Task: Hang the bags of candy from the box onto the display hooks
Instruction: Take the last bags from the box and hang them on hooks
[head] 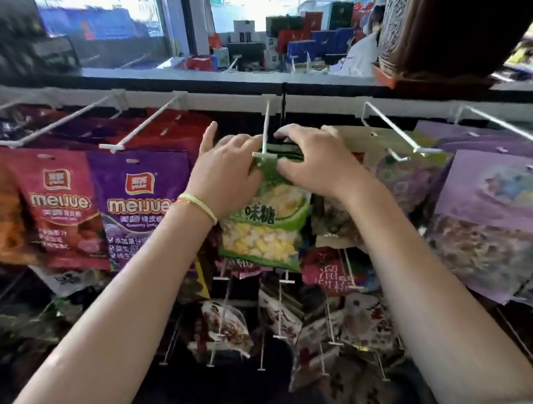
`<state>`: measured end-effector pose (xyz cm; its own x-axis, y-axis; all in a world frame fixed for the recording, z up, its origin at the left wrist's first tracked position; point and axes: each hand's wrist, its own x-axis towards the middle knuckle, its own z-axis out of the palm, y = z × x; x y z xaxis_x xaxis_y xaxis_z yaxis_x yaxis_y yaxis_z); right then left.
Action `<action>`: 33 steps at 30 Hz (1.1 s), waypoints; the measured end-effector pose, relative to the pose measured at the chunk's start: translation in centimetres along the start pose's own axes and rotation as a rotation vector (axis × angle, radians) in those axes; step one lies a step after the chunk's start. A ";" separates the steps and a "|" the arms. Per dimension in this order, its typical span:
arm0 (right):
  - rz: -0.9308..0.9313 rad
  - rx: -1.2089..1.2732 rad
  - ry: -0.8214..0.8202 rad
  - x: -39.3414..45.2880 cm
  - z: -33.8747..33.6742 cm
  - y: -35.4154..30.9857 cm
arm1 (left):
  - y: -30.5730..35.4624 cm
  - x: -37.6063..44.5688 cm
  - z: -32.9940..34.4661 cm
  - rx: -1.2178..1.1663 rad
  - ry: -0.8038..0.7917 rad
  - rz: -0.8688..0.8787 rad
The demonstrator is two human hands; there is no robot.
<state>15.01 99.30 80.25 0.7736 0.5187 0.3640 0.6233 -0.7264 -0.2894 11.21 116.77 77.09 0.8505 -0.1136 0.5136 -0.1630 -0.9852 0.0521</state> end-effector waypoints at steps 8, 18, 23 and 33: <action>0.036 0.264 0.009 -0.8 0.9 -0.4 | 0.2 -1.4 -0.2 -0.076 0.109 0.029; 0.049 0.299 0.058 -2.2 1.0 -1.0 | 0.0 -3.0 0.1 -0.094 0.176 0.083; 0.055 0.297 0.111 -2.6 1.3 -1.2 | -0.1 -3.6 0.2 -0.099 0.182 0.092; 0.384 0.766 0.386 -7.5 9.2 -0.7 | 1.5 -10.7 6.1 -0.139 0.337 0.096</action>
<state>9.78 100.05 69.56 0.9359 0.0198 0.3516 0.3451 -0.2509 -0.9044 4.92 115.74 66.48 0.6198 -0.1334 0.7733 -0.3200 -0.9428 0.0938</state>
